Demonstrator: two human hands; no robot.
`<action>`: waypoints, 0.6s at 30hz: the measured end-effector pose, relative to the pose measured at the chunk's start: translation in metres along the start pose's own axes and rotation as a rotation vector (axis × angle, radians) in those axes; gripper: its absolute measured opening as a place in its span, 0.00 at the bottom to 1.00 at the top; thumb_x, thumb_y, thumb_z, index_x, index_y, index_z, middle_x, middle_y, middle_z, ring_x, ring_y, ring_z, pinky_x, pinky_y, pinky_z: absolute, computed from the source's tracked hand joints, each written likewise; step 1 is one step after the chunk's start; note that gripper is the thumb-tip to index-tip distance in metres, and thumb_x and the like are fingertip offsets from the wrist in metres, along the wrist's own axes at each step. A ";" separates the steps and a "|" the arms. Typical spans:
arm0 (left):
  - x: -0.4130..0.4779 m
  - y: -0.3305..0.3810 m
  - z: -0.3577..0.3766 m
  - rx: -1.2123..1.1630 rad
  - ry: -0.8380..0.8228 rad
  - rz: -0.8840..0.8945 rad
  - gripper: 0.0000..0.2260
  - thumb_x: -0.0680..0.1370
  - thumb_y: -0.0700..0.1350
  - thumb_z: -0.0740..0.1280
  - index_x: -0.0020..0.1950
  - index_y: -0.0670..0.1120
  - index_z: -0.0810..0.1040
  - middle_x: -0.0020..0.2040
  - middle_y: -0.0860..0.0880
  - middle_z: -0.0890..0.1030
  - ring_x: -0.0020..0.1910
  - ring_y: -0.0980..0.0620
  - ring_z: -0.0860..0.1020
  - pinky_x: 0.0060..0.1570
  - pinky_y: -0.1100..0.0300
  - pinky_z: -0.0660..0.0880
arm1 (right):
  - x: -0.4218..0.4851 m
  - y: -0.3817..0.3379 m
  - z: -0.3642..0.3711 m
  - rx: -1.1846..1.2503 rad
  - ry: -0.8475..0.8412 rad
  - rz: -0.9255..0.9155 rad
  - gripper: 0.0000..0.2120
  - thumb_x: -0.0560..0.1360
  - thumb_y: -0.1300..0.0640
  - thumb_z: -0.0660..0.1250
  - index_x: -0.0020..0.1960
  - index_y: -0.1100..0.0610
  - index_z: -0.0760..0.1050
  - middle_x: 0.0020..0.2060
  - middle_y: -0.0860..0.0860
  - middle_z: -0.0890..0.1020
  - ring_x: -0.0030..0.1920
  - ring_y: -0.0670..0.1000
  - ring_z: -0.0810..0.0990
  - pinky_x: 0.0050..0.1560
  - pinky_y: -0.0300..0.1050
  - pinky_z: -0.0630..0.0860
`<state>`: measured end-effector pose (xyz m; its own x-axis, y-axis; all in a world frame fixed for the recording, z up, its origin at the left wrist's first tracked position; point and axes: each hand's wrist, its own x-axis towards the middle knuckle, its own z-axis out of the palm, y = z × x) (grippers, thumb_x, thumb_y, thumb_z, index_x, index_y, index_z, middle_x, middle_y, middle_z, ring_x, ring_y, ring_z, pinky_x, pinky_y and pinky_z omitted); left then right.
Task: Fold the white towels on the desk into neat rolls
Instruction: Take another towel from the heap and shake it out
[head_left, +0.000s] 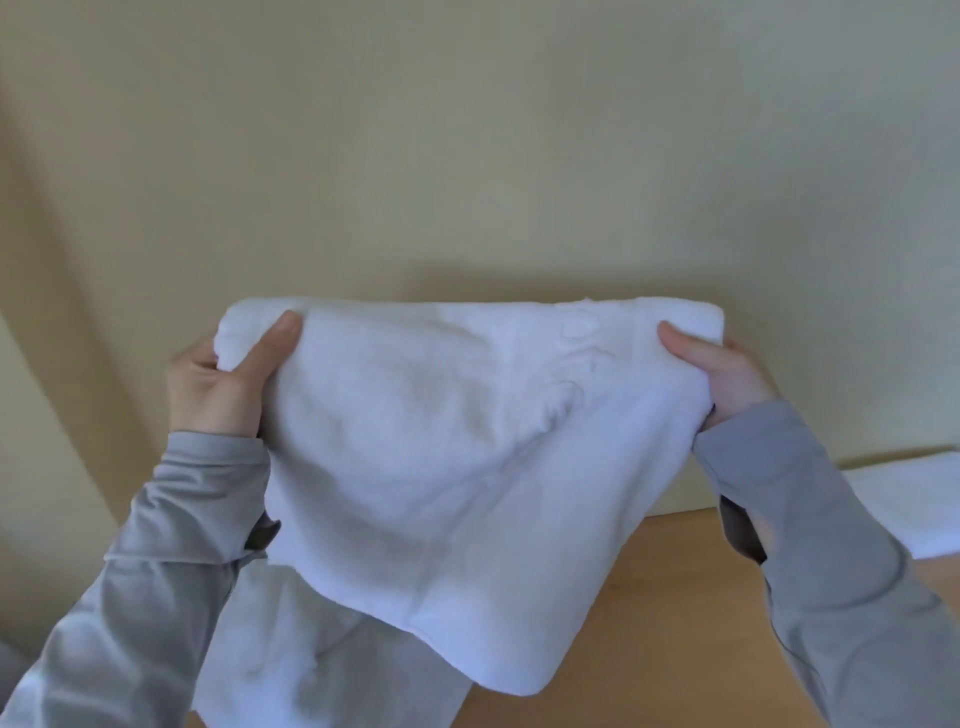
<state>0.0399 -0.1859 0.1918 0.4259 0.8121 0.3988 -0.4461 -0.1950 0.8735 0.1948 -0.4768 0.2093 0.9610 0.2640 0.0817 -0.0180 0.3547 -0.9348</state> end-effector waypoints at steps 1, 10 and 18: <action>-0.009 0.003 0.017 0.000 -0.012 0.007 0.23 0.58 0.58 0.76 0.36 0.44 0.70 0.37 0.45 0.69 0.38 0.49 0.68 0.39 0.54 0.66 | -0.001 -0.008 -0.017 -0.005 0.014 -0.004 0.14 0.72 0.59 0.68 0.56 0.64 0.77 0.49 0.59 0.83 0.48 0.57 0.83 0.43 0.46 0.81; -0.117 -0.015 0.162 0.011 -0.047 0.009 0.22 0.63 0.52 0.76 0.29 0.47 0.61 0.29 0.49 0.63 0.33 0.51 0.63 0.32 0.57 0.61 | 0.011 -0.062 -0.191 -0.078 0.077 -0.036 0.17 0.73 0.61 0.67 0.58 0.69 0.75 0.53 0.63 0.80 0.52 0.60 0.81 0.55 0.51 0.77; -0.169 -0.049 0.261 0.164 -0.085 -0.067 0.20 0.68 0.47 0.76 0.28 0.45 0.65 0.20 0.59 0.67 0.21 0.61 0.65 0.21 0.69 0.62 | 0.033 -0.072 -0.314 -0.150 0.143 -0.007 0.12 0.72 0.60 0.69 0.54 0.64 0.78 0.49 0.60 0.83 0.48 0.58 0.83 0.50 0.51 0.79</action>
<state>0.1953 -0.4577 0.1548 0.5182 0.7784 0.3543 -0.2831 -0.2347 0.9299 0.3139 -0.7751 0.1707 0.9906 0.1278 0.0485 0.0200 0.2154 -0.9763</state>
